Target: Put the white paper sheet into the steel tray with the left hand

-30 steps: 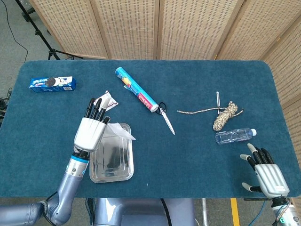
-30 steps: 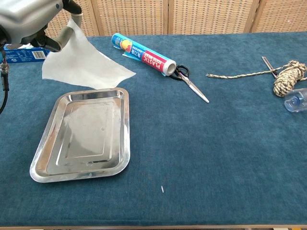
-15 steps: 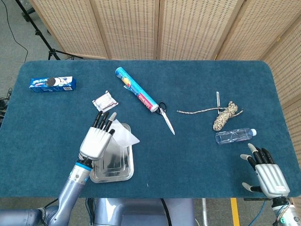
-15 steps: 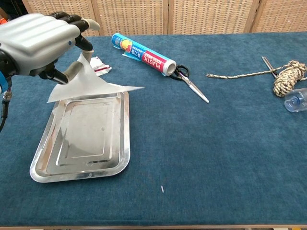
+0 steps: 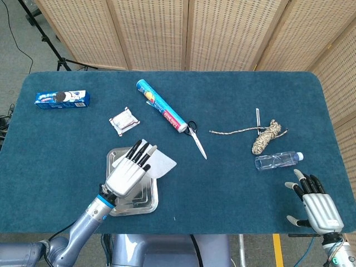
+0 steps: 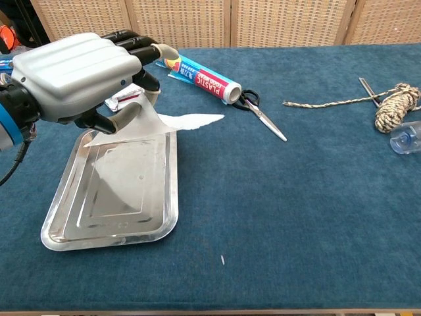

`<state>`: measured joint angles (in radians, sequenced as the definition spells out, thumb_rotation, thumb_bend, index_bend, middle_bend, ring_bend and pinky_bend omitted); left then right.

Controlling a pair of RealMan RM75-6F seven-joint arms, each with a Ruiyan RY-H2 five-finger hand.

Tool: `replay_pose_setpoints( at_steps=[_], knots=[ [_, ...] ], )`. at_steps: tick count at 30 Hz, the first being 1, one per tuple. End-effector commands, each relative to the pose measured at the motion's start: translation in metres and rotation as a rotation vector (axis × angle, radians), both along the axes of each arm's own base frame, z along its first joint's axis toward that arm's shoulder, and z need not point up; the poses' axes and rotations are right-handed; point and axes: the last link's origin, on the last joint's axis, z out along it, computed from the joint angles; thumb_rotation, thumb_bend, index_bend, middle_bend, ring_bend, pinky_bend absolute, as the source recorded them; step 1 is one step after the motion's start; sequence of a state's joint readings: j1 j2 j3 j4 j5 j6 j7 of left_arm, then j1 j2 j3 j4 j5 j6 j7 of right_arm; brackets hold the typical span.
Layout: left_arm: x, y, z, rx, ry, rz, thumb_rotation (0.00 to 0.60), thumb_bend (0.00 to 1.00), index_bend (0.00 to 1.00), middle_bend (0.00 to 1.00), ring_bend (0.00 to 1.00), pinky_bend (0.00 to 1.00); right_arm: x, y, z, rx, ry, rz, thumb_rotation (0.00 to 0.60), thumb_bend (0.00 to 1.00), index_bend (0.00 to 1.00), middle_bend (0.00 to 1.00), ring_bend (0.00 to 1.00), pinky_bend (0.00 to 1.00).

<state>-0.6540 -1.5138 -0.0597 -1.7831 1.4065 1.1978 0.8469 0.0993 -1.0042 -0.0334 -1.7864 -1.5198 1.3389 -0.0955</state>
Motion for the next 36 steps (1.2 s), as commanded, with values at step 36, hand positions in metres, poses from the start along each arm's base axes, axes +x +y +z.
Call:
replay_pose_setpoints(
  at_steps=[36],
  knots=[
    [-0.048, -0.019, 0.025, -0.171, 0.207, -0.214, 0.600, 0.60, 0.73, 0.12, 0.00, 0.00, 0.001, 0.001, -0.001, 0.005, 0.004, 0.003, 0.600, 0.00, 0.23, 0.00, 0.00, 0.00]
  ],
)
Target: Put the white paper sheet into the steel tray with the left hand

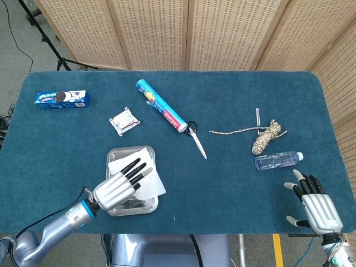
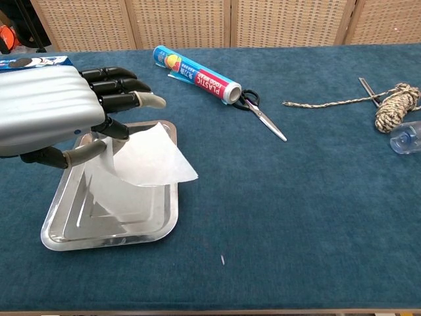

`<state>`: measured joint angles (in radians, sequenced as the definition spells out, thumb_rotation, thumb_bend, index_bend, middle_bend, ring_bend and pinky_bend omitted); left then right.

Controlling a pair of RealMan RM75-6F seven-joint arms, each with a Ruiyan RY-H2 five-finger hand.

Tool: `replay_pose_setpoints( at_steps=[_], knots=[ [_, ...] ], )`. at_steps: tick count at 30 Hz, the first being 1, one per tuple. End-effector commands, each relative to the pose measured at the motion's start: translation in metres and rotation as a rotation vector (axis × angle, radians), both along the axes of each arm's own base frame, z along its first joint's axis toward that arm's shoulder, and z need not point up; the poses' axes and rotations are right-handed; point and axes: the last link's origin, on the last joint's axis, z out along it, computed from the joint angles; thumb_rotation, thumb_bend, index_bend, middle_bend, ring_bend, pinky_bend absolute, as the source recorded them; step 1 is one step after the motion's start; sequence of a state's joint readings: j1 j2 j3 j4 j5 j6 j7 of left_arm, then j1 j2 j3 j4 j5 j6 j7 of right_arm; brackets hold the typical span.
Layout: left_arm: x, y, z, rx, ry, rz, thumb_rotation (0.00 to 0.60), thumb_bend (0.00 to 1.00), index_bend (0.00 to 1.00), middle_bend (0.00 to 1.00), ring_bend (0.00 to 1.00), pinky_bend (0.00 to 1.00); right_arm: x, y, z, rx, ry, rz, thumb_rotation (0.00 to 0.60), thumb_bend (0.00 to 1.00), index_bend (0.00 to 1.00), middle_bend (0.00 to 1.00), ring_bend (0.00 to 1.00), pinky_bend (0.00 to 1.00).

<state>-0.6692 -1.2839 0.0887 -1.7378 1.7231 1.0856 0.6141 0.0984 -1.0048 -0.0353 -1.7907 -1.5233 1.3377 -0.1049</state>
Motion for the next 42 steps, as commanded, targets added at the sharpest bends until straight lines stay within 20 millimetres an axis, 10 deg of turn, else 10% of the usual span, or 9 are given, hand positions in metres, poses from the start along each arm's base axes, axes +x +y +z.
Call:
replay_pose_setpoints(
  at_steps=[1, 42],
  knots=[
    [-0.003, 0.000, 0.000, -0.012, 0.008, -0.007, 0.600, 0.60, 0.73, 0.12, 0.00, 0.00, 0.000, 0.000, 0.000, 0.000, -0.001, 0.001, 0.600, 0.00, 0.23, 0.00, 0.00, 0.00],
    [-0.036, 0.019, 0.000, -0.069, 0.166, -0.139, 0.600, 0.61, 0.73, 0.12, 0.00, 0.00, 0.000, 0.000, -0.001, -0.002, 0.002, 0.000, 0.600, 0.00, 0.23, 0.00, 0.00, 0.00]
  ],
)
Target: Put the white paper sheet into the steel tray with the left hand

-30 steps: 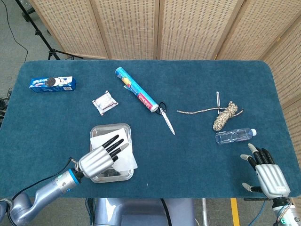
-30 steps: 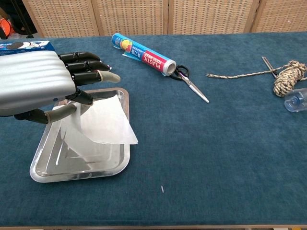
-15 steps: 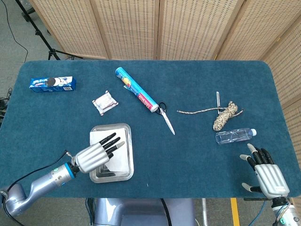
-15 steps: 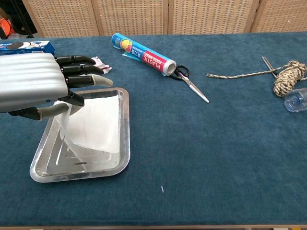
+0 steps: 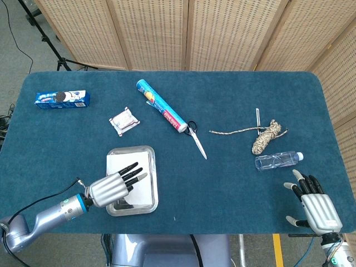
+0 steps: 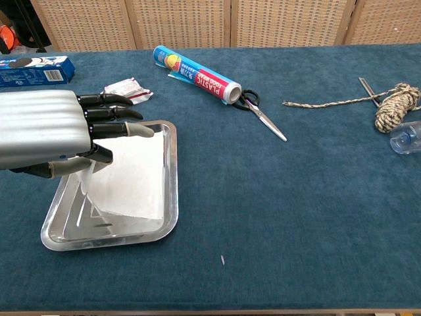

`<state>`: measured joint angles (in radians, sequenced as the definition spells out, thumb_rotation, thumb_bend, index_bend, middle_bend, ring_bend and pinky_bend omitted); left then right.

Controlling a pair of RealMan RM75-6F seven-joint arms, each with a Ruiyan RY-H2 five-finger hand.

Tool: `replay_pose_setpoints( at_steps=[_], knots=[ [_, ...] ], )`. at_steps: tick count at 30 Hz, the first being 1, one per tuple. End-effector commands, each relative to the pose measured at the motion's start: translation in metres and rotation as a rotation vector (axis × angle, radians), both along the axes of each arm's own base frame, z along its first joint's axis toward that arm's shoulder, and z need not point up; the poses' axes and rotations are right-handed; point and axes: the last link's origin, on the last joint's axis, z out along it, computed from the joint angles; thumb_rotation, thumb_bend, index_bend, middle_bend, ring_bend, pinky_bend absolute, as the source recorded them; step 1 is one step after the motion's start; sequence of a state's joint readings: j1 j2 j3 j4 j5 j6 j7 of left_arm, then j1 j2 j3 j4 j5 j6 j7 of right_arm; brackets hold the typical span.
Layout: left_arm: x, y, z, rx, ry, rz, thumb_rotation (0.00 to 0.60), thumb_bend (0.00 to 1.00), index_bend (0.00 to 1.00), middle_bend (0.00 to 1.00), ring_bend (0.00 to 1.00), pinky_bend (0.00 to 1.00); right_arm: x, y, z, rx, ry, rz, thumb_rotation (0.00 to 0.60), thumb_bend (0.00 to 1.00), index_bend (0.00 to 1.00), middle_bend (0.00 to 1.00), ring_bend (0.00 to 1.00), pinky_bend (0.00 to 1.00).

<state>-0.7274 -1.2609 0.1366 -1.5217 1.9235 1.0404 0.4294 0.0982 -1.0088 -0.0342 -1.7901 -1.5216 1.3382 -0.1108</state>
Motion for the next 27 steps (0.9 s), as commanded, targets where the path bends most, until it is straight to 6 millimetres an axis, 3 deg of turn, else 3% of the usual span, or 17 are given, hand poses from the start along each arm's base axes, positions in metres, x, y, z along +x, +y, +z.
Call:
replay_pose_setpoints(
  at_steps=[1, 27],
  knots=[
    [-0.001, 0.000, -0.001, -0.003, 0.007, -0.001, 0.600, 0.61, 0.73, 0.12, 0.00, 0.00, 0.000, 0.000, 0.000, -0.001, 0.000, 0.000, 0.600, 0.00, 0.23, 0.00, 0.00, 0.00],
    [-0.010, 0.000, -0.014, -0.029, 0.052, -0.046, 0.600, 0.61, 0.73, 0.12, 0.00, 0.00, 0.000, 0.000, 0.001, -0.005, -0.004, 0.000, 0.600, 0.00, 0.23, 0.00, 0.00, 0.00]
  ],
)
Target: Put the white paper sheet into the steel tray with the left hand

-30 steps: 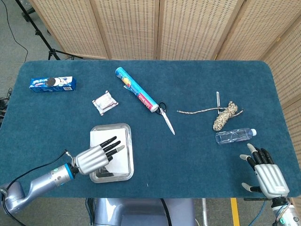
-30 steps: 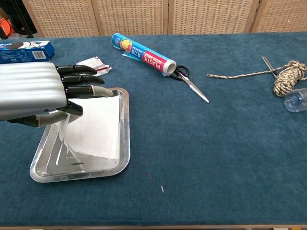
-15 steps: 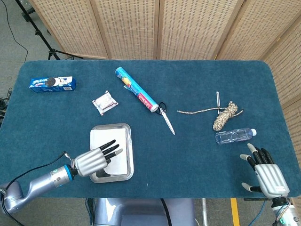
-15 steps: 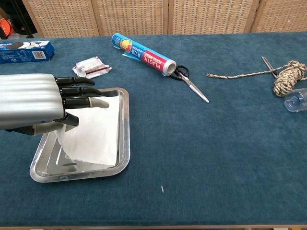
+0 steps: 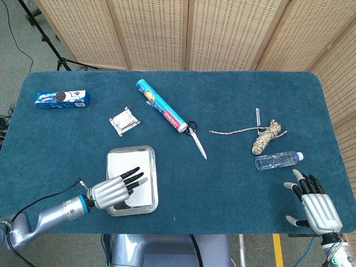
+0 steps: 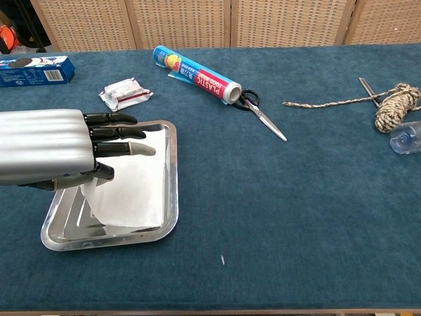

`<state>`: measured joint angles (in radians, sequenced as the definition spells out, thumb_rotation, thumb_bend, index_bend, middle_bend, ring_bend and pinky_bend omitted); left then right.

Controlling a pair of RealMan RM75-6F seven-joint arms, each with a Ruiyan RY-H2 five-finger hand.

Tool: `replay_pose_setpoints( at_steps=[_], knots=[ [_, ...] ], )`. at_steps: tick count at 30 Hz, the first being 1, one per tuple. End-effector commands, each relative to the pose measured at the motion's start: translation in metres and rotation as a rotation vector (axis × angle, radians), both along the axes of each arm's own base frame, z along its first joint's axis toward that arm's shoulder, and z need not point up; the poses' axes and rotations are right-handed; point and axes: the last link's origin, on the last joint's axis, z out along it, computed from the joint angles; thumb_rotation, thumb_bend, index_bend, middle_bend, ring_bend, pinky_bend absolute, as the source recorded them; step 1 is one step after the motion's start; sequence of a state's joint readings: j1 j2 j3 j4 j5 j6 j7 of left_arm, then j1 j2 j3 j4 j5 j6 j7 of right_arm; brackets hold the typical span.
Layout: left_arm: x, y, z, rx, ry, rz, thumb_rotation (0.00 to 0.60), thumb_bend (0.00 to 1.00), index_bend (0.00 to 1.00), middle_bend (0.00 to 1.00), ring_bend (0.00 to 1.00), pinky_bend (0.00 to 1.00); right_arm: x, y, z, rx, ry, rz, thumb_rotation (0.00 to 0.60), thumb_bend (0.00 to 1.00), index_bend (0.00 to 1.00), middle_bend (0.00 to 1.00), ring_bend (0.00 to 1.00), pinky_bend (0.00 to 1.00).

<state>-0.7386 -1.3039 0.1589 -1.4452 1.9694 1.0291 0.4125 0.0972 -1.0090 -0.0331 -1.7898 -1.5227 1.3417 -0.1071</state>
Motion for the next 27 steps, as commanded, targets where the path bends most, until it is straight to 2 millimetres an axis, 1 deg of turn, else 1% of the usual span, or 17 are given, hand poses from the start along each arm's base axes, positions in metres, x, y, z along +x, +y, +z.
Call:
replay_pose_setpoints(
  at_steps=[1, 27],
  knots=[
    [-0.001, 0.000, -0.002, -0.003, 0.006, -0.005, 0.600, 0.61, 0.73, 0.12, 0.00, 0.00, 0.000, 0.000, 0.000, -0.001, 0.000, -0.001, 0.600, 0.00, 0.23, 0.00, 0.00, 0.00],
    [-0.008, 0.001, -0.013, -0.019, 0.014, -0.023, 0.600, 0.61, 0.73, 0.12, 0.00, 0.00, 0.000, 0.000, 0.001, -0.002, -0.001, -0.002, 0.600, 0.00, 0.23, 0.00, 0.00, 0.00]
  ],
)
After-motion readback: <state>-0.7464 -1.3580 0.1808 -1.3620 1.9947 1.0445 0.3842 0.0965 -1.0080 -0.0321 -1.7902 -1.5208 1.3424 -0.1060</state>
